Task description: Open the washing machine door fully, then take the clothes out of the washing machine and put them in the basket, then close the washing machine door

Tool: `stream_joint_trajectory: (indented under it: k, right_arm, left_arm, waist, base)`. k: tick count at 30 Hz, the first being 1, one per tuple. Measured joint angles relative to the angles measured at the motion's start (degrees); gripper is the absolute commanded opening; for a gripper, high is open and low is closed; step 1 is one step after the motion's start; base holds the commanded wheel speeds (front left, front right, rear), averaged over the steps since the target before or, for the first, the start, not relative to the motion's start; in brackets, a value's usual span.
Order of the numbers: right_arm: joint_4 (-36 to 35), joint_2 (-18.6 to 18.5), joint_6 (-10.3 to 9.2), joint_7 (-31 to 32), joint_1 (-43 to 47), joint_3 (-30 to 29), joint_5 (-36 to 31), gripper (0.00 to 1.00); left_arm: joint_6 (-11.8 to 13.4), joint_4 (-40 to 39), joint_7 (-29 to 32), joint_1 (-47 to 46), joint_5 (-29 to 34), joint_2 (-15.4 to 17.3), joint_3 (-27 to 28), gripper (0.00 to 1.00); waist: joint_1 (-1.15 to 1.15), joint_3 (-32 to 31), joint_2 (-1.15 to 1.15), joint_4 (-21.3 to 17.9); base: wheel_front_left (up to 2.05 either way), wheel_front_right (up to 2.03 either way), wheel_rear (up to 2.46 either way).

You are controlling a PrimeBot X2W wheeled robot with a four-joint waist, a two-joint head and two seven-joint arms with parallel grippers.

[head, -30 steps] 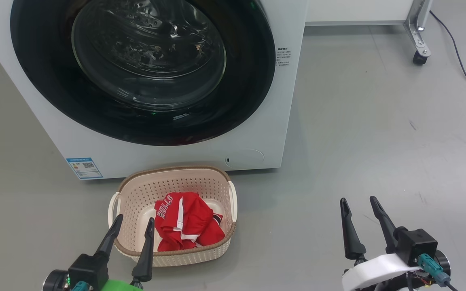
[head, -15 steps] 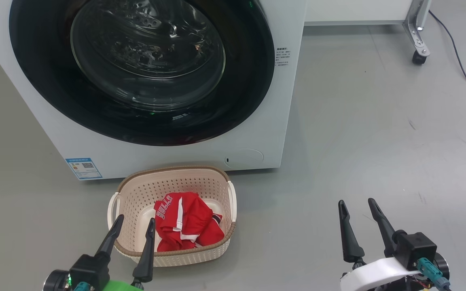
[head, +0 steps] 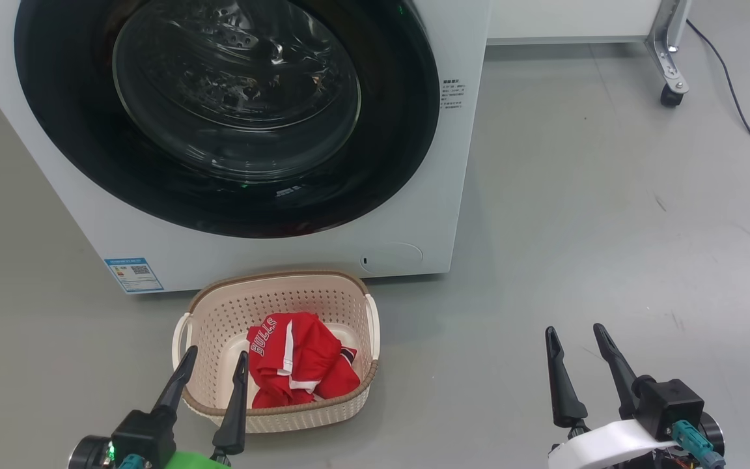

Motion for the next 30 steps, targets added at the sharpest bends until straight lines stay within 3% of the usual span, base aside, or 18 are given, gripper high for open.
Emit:
stream_joint_trajectory:
  k: [4,5,15,30]
  right_arm:
    - [-0.10,0.00,-0.04,0.00,0.04,0.01,0.01,1.00]
    - [-0.11,0.00,-0.04,0.00,0.05,0.01,0.01,0.00]
    - [1.37,0.22,0.12,0.08,1.74,0.31,2.04,0.00]
    - [0.23,0.24,0.62,1.81,2.22,-2.10,15.57,0.00]
  left_arm:
    - [0.18,0.00,0.00,0.01,0.00,0.00,0.00,1.00]
    - [0.18,0.01,0.00,0.01,-0.01,0.00,0.00,0.00]
    - [0.32,2.41,0.25,0.97,-1.80,-0.35,-0.20,0.00]
    - [-0.16,1.57,2.80,0.92,-16.01,-0.35,1.35,0.00]
  waist:
    - [0.00,-0.19,0.00,-0.06]
    - [0.00,-0.24,0.00,-0.07]
    - [0.00,-0.28,0.00,-0.14]
    - [0.00,-0.24,0.00,-0.22]
  base:
    - [0.00,0.00,0.00]
    - [0.00,0.00,0.00]
    - [0.00,0.00,0.00]
    - [0.00,0.00,0.00]
